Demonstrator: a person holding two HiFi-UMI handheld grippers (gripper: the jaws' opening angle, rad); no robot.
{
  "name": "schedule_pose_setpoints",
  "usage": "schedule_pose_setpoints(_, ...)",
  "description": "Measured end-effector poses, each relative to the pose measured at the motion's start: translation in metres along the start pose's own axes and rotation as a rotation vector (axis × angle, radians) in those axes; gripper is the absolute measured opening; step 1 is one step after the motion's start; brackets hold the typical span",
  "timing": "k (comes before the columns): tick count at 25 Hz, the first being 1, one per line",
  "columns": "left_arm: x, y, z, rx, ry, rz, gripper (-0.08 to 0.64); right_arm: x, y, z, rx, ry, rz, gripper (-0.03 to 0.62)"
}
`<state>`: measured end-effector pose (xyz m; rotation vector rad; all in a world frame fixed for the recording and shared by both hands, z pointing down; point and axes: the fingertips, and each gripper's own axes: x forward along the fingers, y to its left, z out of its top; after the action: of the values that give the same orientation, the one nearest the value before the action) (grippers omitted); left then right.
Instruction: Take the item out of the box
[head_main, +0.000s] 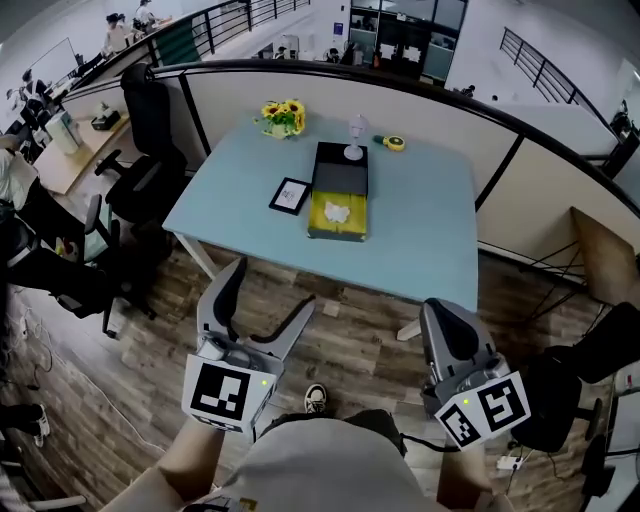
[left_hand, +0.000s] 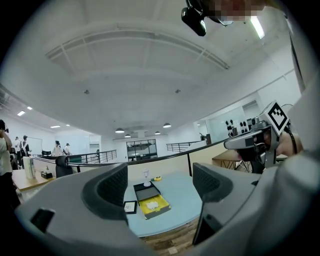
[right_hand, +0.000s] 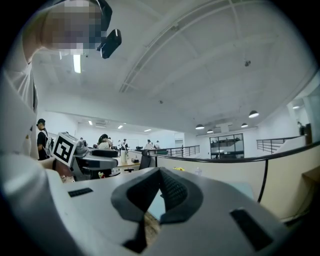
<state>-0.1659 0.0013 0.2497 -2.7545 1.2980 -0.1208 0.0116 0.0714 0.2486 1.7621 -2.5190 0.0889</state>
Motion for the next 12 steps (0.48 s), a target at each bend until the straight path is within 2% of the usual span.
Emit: schedule_pose_setpoints(12,0.060,0.038,-0.021,-0.039,0.040,0.022,0.393,0.068,-0.041,-0.016,0.007,0.045,0.000,0.005)
